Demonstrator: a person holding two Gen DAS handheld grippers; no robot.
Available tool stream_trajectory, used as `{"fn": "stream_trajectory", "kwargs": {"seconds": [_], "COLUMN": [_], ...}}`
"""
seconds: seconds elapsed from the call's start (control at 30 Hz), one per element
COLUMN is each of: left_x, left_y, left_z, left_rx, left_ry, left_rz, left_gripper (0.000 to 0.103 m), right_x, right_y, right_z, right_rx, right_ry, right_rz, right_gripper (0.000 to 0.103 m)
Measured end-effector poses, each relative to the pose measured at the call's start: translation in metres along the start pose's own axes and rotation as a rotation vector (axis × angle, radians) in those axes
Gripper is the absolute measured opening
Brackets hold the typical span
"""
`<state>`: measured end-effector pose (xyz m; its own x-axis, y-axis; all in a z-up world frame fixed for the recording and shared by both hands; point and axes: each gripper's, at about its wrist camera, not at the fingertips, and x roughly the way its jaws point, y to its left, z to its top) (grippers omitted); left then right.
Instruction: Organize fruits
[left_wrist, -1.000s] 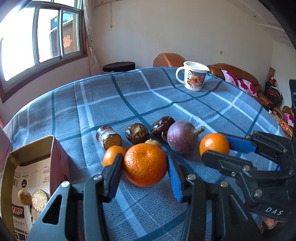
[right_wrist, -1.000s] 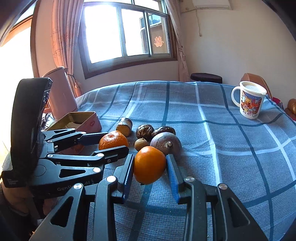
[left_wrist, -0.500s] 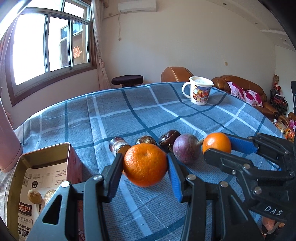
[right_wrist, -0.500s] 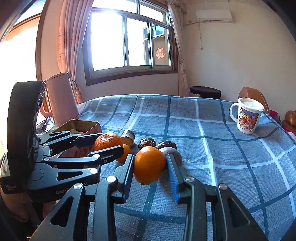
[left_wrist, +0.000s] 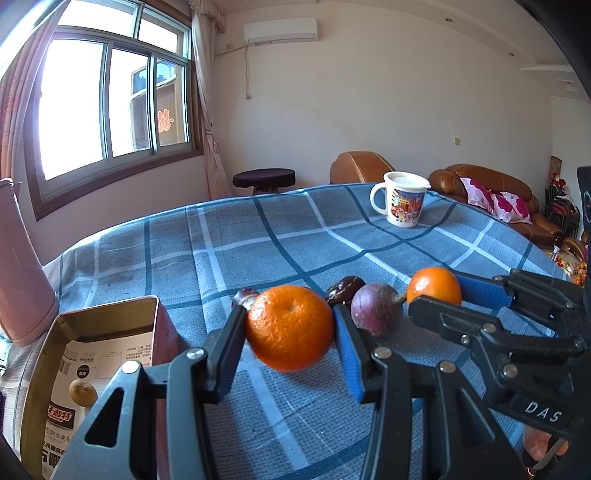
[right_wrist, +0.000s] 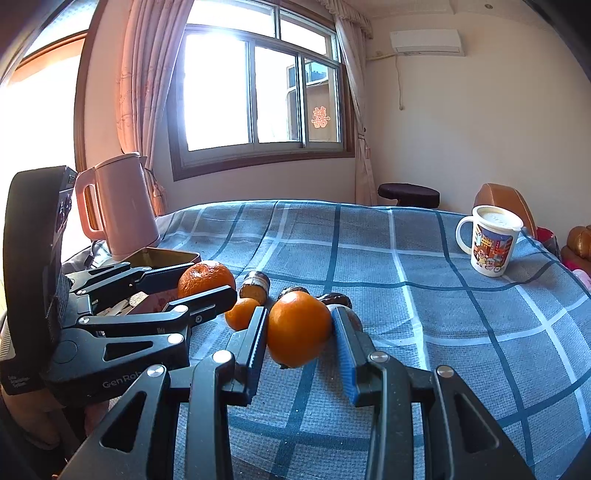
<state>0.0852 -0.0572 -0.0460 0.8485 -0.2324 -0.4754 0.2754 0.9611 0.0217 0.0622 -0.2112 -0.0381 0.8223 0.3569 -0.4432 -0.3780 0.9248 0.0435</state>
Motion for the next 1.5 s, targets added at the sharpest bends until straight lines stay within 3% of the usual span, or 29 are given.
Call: {"fn": "stream_trajectory", "kwargs": {"seconds": [1.5], "left_x": [-0.033], "left_y": [0.009], "left_z": [-0.005], "left_rx": [-0.054], "left_ry": [-0.177], "left_rz": [0.072], "left_gripper": [0.049], "right_x": [-0.017], "right_y": [0.006], "right_z": [-0.001], "right_rx": [-0.038], "right_ry": [-0.12], "right_rz": [-0.026], "right_gripper": [0.037]}}
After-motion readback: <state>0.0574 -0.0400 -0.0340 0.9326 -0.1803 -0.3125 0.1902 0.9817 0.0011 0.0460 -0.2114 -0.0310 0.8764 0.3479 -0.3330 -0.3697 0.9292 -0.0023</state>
